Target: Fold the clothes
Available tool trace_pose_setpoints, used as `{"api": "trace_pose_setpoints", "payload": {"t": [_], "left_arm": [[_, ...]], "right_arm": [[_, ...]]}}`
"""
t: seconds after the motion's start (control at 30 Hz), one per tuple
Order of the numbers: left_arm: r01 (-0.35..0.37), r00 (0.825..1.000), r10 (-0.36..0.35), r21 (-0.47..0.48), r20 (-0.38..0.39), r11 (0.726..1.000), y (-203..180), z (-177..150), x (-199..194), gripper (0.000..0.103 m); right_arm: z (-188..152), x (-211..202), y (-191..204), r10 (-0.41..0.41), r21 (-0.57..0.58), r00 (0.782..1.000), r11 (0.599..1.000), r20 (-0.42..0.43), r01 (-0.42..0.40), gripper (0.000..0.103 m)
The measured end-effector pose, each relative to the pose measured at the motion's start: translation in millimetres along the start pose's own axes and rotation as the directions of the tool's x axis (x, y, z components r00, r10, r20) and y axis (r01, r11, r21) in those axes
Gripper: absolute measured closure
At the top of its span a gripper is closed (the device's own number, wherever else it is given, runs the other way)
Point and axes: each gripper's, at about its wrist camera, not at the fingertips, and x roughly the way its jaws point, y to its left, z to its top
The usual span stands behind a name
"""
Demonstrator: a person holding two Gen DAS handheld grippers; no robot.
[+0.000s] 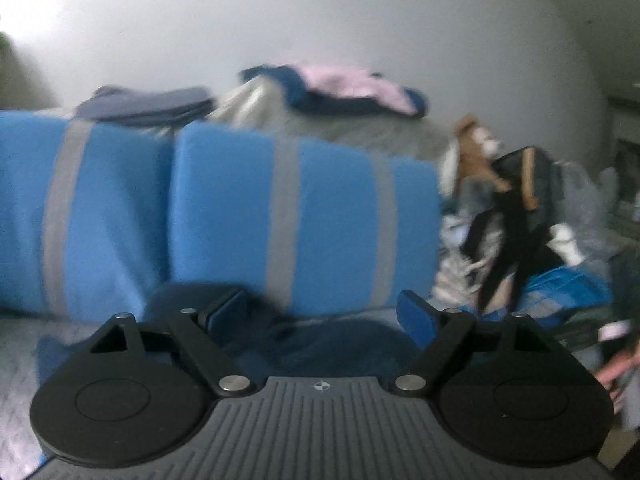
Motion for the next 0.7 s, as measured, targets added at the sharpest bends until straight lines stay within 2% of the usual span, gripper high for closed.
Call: {"api": "trace_pose_setpoints", "payload": {"t": [0.1,0.17,0.23,0.3,0.4,0.47,0.53,0.63,0.7], "left_arm": [[-0.074,0.997,0.075,0.012,-0.028,0.997,22,-22,-4,0.02],[-0.153,0.984,0.155,0.033,-0.082,0.988,33,-28,-2,0.02],[-0.207,0.973,0.212,0.054,-0.094,0.977,41,-28,-4,0.02],[-0.221,0.969,0.226,0.058,-0.099,0.973,49,-28,-6,0.02],[-0.22,0.967,0.229,0.086,-0.111,0.972,56,-31,-9,0.02],[-0.222,0.965,0.237,0.131,-0.116,0.966,58,-36,-11,0.02],[-0.226,0.961,0.252,0.2,-0.116,0.953,59,-42,-14,0.02],[-0.221,0.958,0.263,0.293,-0.113,0.93,60,-53,-21,0.02],[-0.224,0.953,0.28,0.355,-0.114,0.908,61,-59,-26,0.02]], "right_arm": [[-8,11,4,0.021,-0.067,0.999,0.997,-0.034,-0.024,0.0],[-12,18,6,0.033,-0.081,0.998,0.996,-0.062,-0.038,0.0],[-14,24,7,0.052,-0.081,0.995,0.995,-0.081,-0.059,0.0],[-13,26,11,0.053,-0.109,0.996,0.992,-0.07,-0.061,0.0],[-15,29,22,0.074,-0.234,0.997,0.969,-0.022,-0.077,0.0],[-24,35,30,0.122,-0.368,0.992,0.923,-0.001,-0.114,0.0],[-37,42,38,0.169,-0.504,0.986,0.85,-0.013,-0.152,0.0],[-58,51,45,0.175,-0.658,0.984,0.738,-0.029,-0.15,0.002],[-67,56,48,0.164,-0.716,0.986,0.685,-0.028,-0.134,0.008]]}}
